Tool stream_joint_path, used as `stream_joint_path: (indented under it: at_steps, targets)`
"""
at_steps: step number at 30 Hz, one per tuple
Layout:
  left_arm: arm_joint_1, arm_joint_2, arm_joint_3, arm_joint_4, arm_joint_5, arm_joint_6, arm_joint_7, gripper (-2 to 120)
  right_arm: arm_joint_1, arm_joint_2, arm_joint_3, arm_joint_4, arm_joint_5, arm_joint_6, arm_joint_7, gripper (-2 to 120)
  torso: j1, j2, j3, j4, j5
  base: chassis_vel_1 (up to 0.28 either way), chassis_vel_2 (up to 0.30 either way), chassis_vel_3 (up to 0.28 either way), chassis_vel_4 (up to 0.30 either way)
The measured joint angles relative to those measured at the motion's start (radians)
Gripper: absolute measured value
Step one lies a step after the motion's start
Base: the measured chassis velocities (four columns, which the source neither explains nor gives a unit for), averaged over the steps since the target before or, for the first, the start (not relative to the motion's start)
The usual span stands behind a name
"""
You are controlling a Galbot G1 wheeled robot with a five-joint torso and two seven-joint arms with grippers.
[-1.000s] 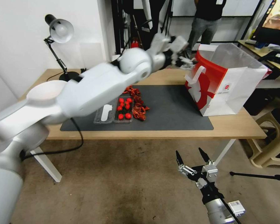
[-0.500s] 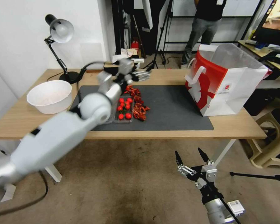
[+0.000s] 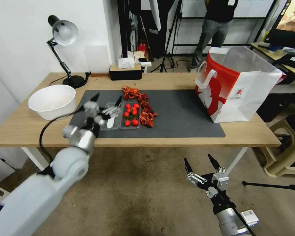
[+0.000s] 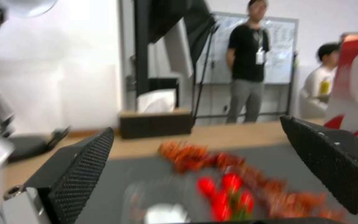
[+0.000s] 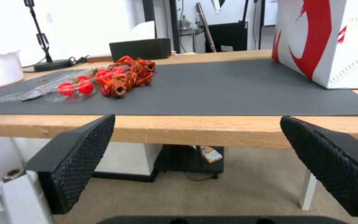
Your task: Pick up the trash from the table and place it into the takeout bag.
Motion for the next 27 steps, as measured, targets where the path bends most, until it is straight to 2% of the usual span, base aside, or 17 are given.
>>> stream_joint_path:
  at_steps: [2, 4, 7, 13, 20, 27]
  targets:
    - [0.088, -0.023, -0.053, -0.012, 0.036, -0.007, 0.004, 100, 0.000, 0.002, 0.000, 0.000, 0.002, 0.000, -0.002, 100, 0.000, 0.000, 0.000, 0.0001, 0.0000, 0.000, 0.000, 0.000, 0.000]
    - [0.088, -0.023, -0.053, -0.012, 0.036, -0.007, 0.004, 100, 0.000, 0.002, 0.000, 0.000, 0.002, 0.000, -0.002, 100, 0.000, 0.000, 0.000, 0.0001, 0.0000, 0.000, 0.000, 0.000, 0.000]
    - [0.251, -0.085, -0.151, -0.026, 0.096, -0.019, 0.035, 100, 0.000, -0.006, 0.000, 0.003, 0.009, -0.001, -0.009, 100, 0.000, 0.000, 0.000, 0.0001, 0.0001, 0.000, 0.000, 0.000, 0.000]
    - [0.384, -0.137, -0.216, -0.014, 0.169, -0.072, 0.050, 100, 0.002, -0.029, 0.012, 0.010, 0.031, -0.003, -0.011, 100, 0.000, 0.000, 0.000, 0.0000, 0.0001, 0.000, 0.000, 0.000, 0.000]
    - [0.501, -0.208, -0.261, 0.004, 0.225, -0.128, 0.045, 100, 0.006, -0.047, 0.016, 0.013, 0.056, -0.010, -0.014, 100, 0.000, 0.000, 0.000, 0.0001, 0.0001, 0.000, 0.000, 0.000, 0.000]
    - [0.541, -0.239, -0.291, 0.015, 0.228, -0.157, 0.055, 100, 0.008, -0.063, 0.022, 0.018, 0.069, -0.014, -0.014, 100, 0.000, 0.000, 0.000, 0.0001, 0.0001, 0.000, 0.000, 0.000, 0.000]
